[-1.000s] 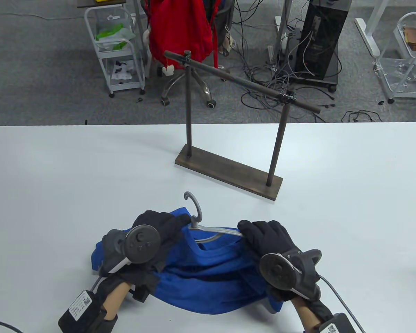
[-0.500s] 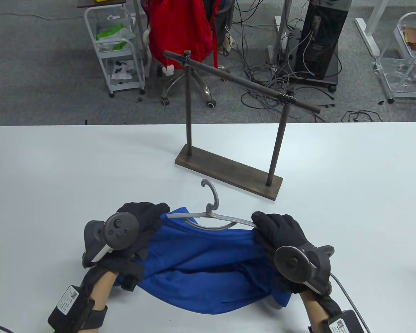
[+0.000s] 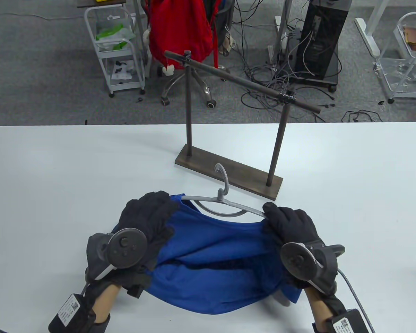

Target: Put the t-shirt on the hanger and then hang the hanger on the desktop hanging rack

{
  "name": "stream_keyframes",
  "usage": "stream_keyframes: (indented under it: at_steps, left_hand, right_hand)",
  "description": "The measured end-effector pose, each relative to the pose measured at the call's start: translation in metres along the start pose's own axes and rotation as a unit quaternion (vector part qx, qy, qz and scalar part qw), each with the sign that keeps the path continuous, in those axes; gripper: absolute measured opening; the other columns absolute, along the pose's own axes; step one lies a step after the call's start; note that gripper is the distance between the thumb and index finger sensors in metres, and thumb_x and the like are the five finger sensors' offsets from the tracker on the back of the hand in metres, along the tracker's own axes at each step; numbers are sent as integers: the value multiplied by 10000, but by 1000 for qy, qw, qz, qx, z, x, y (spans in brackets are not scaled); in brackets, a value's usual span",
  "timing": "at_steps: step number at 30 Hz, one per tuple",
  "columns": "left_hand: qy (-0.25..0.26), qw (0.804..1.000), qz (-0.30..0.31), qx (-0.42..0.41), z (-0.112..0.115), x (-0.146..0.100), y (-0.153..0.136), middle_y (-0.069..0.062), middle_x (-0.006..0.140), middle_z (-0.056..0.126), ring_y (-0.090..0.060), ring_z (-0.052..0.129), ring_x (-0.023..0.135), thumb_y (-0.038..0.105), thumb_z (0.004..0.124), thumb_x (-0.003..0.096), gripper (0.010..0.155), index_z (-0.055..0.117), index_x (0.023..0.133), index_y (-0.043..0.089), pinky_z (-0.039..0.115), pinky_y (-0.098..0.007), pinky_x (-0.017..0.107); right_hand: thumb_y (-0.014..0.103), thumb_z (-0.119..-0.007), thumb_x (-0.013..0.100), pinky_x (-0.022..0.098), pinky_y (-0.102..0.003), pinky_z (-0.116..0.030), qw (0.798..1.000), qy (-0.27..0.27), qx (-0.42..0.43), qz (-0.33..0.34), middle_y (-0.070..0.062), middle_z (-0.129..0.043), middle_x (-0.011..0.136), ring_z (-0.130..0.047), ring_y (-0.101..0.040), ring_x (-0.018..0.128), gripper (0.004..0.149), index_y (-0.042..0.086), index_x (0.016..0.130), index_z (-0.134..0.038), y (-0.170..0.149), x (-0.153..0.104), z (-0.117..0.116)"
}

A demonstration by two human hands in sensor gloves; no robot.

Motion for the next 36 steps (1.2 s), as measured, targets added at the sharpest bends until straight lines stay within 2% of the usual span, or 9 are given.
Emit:
stream_keyframes:
  at_steps: [5, 9, 14, 21, 27, 32, 33, 35, 36]
  left_hand:
    - [-28, 998, 63, -6, 16, -13, 11, 184, 1275, 503, -132, 540, 1218, 595, 634, 467, 618, 486, 1067, 603, 453, -538, 930]
    - [-9, 995, 95, 37, 41, -28, 12, 148, 1241, 588, -164, 628, 1170, 584, 651, 450, 612, 548, 1054, 568, 532, -556, 880]
    - [-46, 991, 107, 71, 60, -31, 19, 125, 1239, 581, -183, 624, 1163, 585, 653, 445, 630, 539, 1063, 546, 532, -568, 867]
    - [-58, 991, 101, 68, 65, -31, 18, 123, 1235, 588, -185, 631, 1157, 585, 652, 444, 631, 543, 1063, 541, 534, -570, 864]
    - [-84, 990, 89, 67, 72, -28, 12, 118, 1230, 598, -188, 639, 1151, 583, 652, 443, 626, 556, 1060, 534, 541, -568, 859]
    - [-99, 989, 86, 66, 77, -27, 11, 117, 1227, 601, -188, 645, 1147, 583, 652, 444, 624, 560, 1059, 531, 544, -567, 857]
    - [-101, 989, 86, 68, 77, -27, 11, 117, 1227, 601, -189, 643, 1147, 583, 651, 444, 626, 557, 1060, 530, 547, -566, 856]
    - [-101, 989, 86, 70, 78, -28, 11, 119, 1227, 603, -188, 645, 1147, 584, 652, 442, 627, 556, 1060, 532, 548, -565, 856]
    - [-102, 989, 85, 71, 78, -28, 11, 119, 1226, 605, -185, 648, 1146, 584, 652, 442, 627, 557, 1060, 532, 549, -564, 856]
  right_hand:
    - [405, -776, 456, 691, -502, -789, 999, -31, -14, -25, 81, -893, 825, -959, -163, 646, 482, 363, 934, -725, -3, 27, 26]
    - [402, -781, 457, 687, -503, -790, 998, -39, -26, -45, 73, -901, 820, -963, -169, 639, 474, 364, 928, -740, -4, 68, 40]
    - [399, -783, 457, 686, -506, -790, 995, -51, -49, -71, 69, -903, 818, -962, -173, 636, 468, 366, 922, -749, -1, 114, 52]
    - [394, -782, 459, 688, -509, -787, 990, -18, -63, -124, 65, -902, 819, -961, -175, 635, 463, 366, 920, -755, -1, 161, 44]
    - [383, -783, 454, 687, -509, -786, 988, 29, -75, -132, 63, -906, 812, -961, -179, 628, 456, 360, 910, -768, -12, 157, 6]
    - [407, -775, 464, 692, -509, -779, 985, 7, -112, -128, 86, -882, 861, -959, -177, 705, 470, 373, 931, -737, -20, 154, -6]
    - [409, -763, 475, 706, -520, -760, 985, 16, -119, -128, 70, -853, 911, -938, -189, 765, 490, 364, 959, -710, -21, 154, -7]
    - [455, -743, 475, 765, -563, -652, 985, 33, -122, -115, -11, -619, 1121, -742, -270, 1002, 613, 338, 1053, -576, -20, 152, -6]
    - [468, -736, 476, 781, -571, -614, 986, 31, -121, -110, -25, -547, 1155, -677, -290, 1046, 638, 332, 1069, -543, -19, 150, -3]
Point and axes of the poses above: the tracker on the back of each hand, its own y axis roughly to the thumb side, its own x axis roughly from the wrist to the fingertips, z = x × y, the point moved 1 cm from there along x, roughly from the wrist to the fingertips
